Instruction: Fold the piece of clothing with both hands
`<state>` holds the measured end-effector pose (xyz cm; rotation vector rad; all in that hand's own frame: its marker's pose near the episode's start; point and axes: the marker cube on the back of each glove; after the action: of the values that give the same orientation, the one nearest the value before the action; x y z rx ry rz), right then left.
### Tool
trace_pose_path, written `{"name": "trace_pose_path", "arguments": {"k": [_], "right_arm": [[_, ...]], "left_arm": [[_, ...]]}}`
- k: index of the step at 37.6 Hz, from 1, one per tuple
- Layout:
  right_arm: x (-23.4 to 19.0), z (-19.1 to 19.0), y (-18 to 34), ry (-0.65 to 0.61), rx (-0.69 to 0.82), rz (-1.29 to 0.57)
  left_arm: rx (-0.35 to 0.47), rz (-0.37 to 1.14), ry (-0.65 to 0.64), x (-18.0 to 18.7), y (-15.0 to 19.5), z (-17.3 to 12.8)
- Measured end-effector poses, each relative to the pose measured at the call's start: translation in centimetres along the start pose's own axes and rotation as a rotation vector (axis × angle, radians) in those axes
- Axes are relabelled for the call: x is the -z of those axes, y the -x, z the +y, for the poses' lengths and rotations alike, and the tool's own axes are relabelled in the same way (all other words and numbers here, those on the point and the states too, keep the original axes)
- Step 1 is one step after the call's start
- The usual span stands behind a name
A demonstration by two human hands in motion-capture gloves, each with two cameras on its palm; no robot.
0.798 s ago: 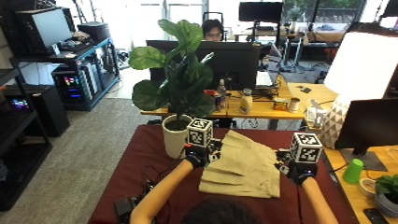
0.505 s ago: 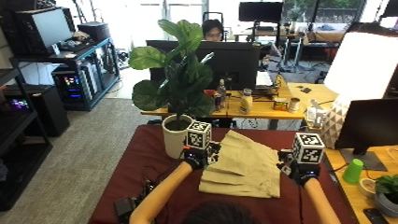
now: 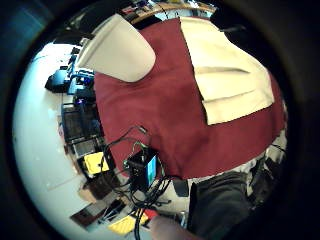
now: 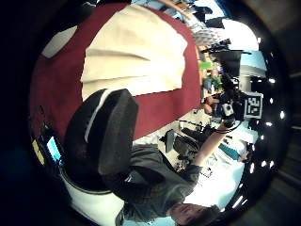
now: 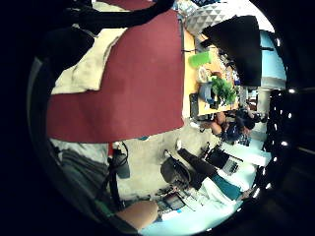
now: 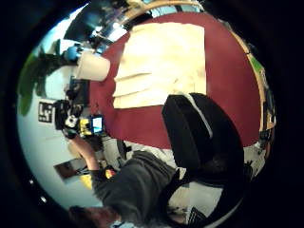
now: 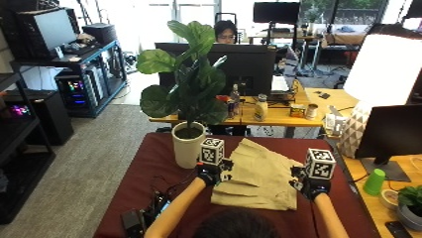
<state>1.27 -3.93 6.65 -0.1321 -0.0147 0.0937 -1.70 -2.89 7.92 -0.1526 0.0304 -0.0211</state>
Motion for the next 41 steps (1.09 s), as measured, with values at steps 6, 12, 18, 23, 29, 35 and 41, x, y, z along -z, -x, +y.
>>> {"name": "trace_pose_path", "arguments": {"k": [6,12,18,23,29,35,41], "right_arm": [[-4.4,-3.1,-0.1,-0.002,0.068,-0.02],[-9.7,-5.1,0.1,0.167,0.029,-0.012],[-14.7,-7.0,0.1,0.3,0.012,0.012],[-16.6,-8.7,0.5,0.184,0.034,0.009],[-16.7,-9.1,1.0,0.079,0.04,0.032],[-15.5,-8.5,1.7,-0.04,0.039,0.064],[-14.5,-8.5,1.8,-0.068,0.055,0.097]], "left_arm": [[-0.019,-0.076,0.16,-5.5,0.2,-1.4],[0.055,-0.122,0.389,-8.5,-0.8,2.1],[0.055,-0.122,0.407,-11.3,-1.0,1.1],[0.003,-0.137,0.22,-11.2,-1.3,0.0],[0.002,-0.209,-0.001,-11.1,-1.4,-1.4],[-0.035,-0.256,-0.044,-11.0,-1.9,-1.7],[-0.051,-0.301,-0.004,-9.4,-2.0,-1.0]]}}
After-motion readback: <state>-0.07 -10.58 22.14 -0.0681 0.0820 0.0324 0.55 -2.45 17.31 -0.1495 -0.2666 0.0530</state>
